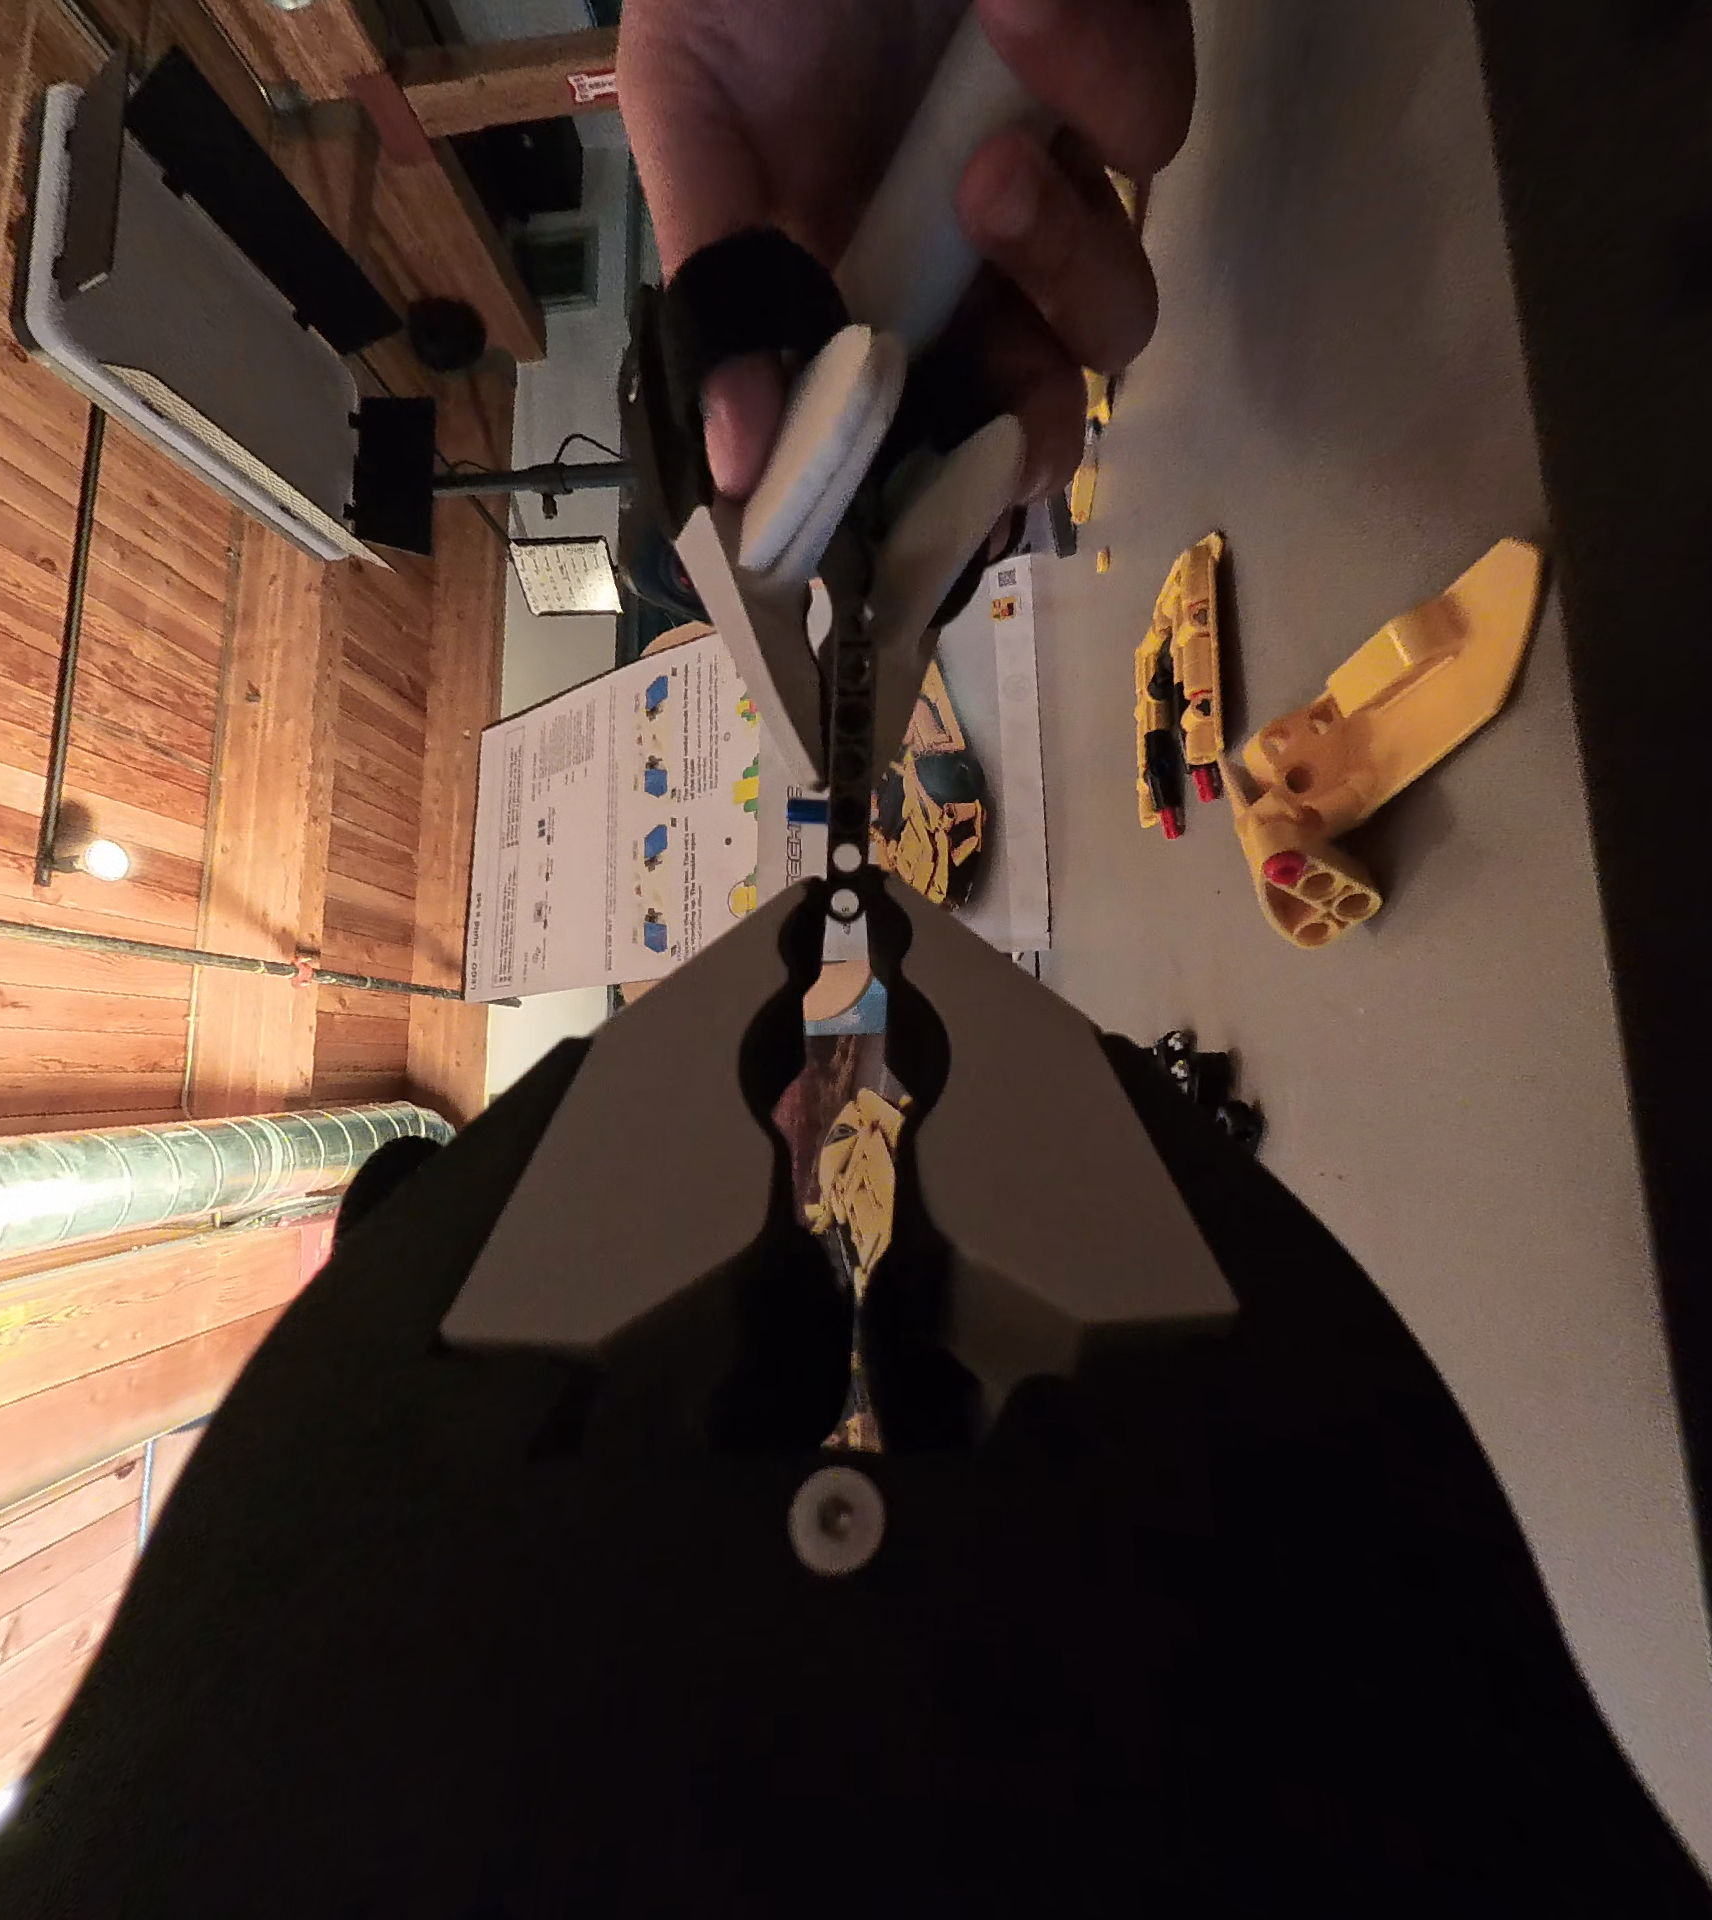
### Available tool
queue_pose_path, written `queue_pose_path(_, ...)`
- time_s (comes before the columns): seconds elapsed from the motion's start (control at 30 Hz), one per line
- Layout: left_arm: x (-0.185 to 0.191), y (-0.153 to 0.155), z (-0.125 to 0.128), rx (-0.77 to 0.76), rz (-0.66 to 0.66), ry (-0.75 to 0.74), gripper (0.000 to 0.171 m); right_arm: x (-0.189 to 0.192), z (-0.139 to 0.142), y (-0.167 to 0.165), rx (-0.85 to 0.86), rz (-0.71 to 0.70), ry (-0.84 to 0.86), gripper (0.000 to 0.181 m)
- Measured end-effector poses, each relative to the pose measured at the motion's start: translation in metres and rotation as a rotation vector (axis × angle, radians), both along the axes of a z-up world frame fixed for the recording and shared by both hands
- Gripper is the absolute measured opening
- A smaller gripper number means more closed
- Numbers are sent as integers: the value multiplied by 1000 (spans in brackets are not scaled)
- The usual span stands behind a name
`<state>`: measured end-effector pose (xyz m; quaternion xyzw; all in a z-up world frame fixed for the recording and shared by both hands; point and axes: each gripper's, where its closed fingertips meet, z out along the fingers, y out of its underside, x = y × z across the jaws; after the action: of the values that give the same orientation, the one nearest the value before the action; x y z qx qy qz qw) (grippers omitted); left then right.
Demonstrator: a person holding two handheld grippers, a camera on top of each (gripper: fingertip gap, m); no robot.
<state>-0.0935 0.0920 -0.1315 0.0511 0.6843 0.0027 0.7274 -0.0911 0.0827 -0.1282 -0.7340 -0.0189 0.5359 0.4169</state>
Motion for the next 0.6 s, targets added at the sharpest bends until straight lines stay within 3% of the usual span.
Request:
queue_pose_path(0.13, -1, -2, 2, 11, -11, -15, 7, -2, -5, -1, -27, 10, 7, 23)
queue_pose_path(0.2, -1, -2, 0, 12, -10, -4, 7, -6, -3, -3, -28, 39, 44, 10)
queue_pose_path(0.27, 0, -1, 0, -12, -8, 2, 8, -5, -5, -3, -51, 35, 46, 9)
queue_pose_path(0.33, 4, 6, 2, -155, 29, 24, 8, -1, -3, 2, -46, -2, 50, 8)
queue_pose_path(0.47, 14, 48, 16, -815, 142, 121, 8, 22, 21, 21, 97, -217, 102, 7)
queue_pose_path(0.53, 15, 45, 18, -1261, 46, 274, 16, 32, 40, 26, 219, -332, 114, 7)
queue_pose_path(0.6, 13, 27, 28, -1698, -168, 480, 33, 29, 50, 31, 289, -388, 99, 8)
